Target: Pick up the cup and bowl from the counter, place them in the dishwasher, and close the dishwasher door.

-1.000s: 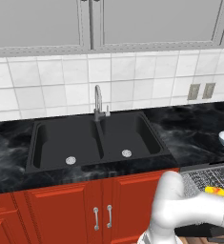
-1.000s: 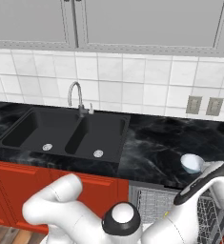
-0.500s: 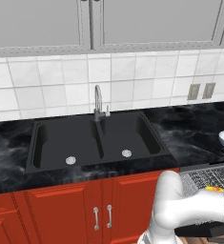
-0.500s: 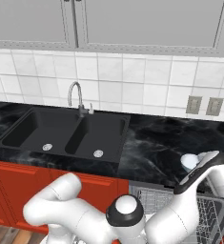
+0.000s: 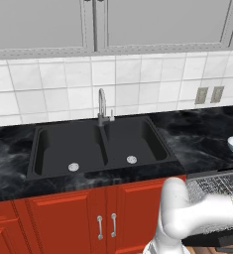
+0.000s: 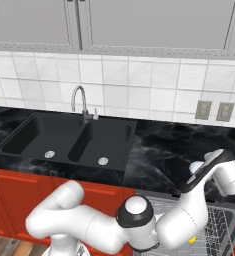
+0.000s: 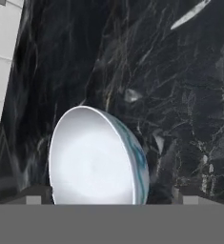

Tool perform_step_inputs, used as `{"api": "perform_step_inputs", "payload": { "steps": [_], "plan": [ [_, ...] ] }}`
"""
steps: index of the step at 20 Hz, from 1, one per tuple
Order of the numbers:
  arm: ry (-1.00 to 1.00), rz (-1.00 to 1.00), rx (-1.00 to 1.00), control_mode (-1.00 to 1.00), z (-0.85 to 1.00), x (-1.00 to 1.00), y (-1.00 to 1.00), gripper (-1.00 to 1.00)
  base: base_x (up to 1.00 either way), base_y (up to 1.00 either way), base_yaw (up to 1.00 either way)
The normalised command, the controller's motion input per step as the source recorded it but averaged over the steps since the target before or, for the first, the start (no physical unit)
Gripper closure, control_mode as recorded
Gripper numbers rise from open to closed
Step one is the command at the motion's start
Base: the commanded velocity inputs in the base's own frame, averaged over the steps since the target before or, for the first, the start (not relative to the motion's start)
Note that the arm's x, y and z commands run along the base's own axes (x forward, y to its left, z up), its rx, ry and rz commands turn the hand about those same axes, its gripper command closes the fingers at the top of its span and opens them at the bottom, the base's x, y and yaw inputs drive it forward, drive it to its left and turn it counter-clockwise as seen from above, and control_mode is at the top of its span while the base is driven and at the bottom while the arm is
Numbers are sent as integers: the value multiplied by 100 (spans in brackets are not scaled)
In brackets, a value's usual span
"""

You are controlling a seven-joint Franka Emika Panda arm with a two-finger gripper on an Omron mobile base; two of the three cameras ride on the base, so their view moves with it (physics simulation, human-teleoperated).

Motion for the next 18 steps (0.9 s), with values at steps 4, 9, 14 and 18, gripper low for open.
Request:
{"api": "perform_step_inputs", "payload": {
  "steps": [4,9,14,18],
  "plan": [
    [5,0,0,-100,-32,18,0,-100,0,0,0],
    [3,0,0,-100,-43,1,-9,-100,0,0,0],
    [0,0,0,-100,-16,19,-5,-100,0,0,0],
    [1,0,0,-100,-14,25,0,100,0,0,0]
  ]
}}
